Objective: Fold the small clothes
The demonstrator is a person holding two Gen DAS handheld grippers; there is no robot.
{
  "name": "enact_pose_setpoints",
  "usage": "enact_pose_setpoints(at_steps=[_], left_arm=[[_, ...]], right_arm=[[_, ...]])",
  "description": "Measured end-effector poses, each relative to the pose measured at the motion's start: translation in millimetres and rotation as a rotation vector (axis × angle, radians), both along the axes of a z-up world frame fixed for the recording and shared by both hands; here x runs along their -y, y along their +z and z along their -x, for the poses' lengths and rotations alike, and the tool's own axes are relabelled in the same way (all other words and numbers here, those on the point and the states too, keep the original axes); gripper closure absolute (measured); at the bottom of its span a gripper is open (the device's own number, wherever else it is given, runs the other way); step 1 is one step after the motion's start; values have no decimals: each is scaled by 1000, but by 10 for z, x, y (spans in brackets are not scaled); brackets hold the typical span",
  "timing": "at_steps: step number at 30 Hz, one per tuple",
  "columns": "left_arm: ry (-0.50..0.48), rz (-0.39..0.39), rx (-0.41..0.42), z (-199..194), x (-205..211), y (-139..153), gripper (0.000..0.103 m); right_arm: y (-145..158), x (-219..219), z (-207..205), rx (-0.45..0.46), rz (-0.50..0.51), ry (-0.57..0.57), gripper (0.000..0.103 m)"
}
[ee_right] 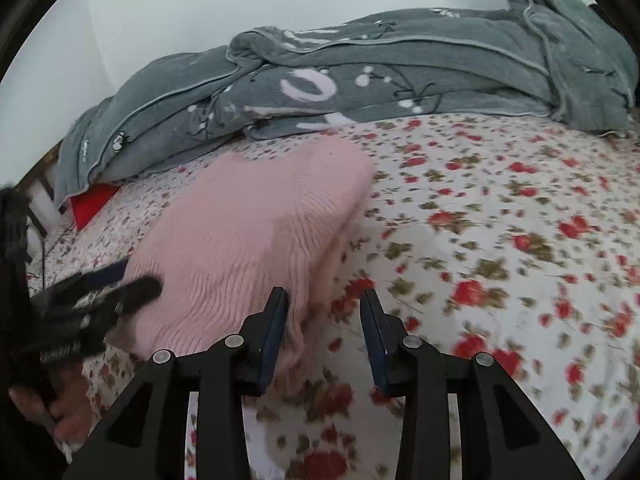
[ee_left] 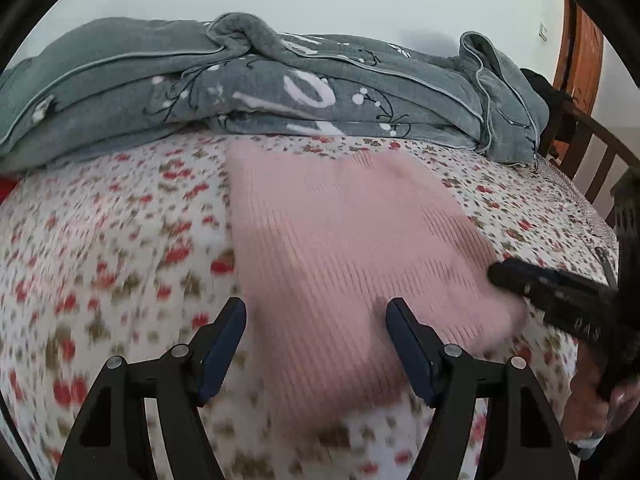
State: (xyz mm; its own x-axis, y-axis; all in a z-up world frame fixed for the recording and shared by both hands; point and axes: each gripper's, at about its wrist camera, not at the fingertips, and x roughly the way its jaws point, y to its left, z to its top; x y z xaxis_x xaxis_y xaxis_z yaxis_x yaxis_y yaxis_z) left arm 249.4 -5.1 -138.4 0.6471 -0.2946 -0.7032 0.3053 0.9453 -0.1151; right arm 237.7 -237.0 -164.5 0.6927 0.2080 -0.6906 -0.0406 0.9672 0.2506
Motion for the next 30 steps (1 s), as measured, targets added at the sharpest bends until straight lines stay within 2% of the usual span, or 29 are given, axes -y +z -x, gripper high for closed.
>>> enact_pose_setpoints(at_steps=[5, 9, 11, 15, 16, 19, 21, 23, 26, 30], left_arm=[[50, 13, -23, 342, -112, 72, 32], [100, 11, -9, 632, -190, 224, 32], [120, 19, -4, 792, -216, 333, 32], [147, 14, 16, 1113, -210, 557, 28], [153, 7, 28, 1204, -199, 619, 25], [173, -17, 65, 1446, -163, 774, 15], [176, -31, 74, 1558, -134, 851, 12], [184, -35, 84, 1676, -107, 924, 11], [189, -46, 93, 1804, -53, 1004, 9], [200, -57, 109, 1948, -36, 1094, 8]], right_arm=[[189, 7, 397, 3, 71, -31, 67], [368, 118, 759, 13, 53, -69, 66], [483, 150, 953, 13, 48, -78, 57], [695, 157, 1287, 11, 72, -91, 54], [781, 147, 1404, 22, 84, -91, 51], [911, 148, 1636, 46, 111, -98, 26], [993, 151, 1801, 79, 140, -119, 22], [1047, 147, 1961, 106, 171, -128, 11], [1104, 171, 2144, 118, 168, -137, 7], [1154, 215, 2313, 129, 152, -148, 6]])
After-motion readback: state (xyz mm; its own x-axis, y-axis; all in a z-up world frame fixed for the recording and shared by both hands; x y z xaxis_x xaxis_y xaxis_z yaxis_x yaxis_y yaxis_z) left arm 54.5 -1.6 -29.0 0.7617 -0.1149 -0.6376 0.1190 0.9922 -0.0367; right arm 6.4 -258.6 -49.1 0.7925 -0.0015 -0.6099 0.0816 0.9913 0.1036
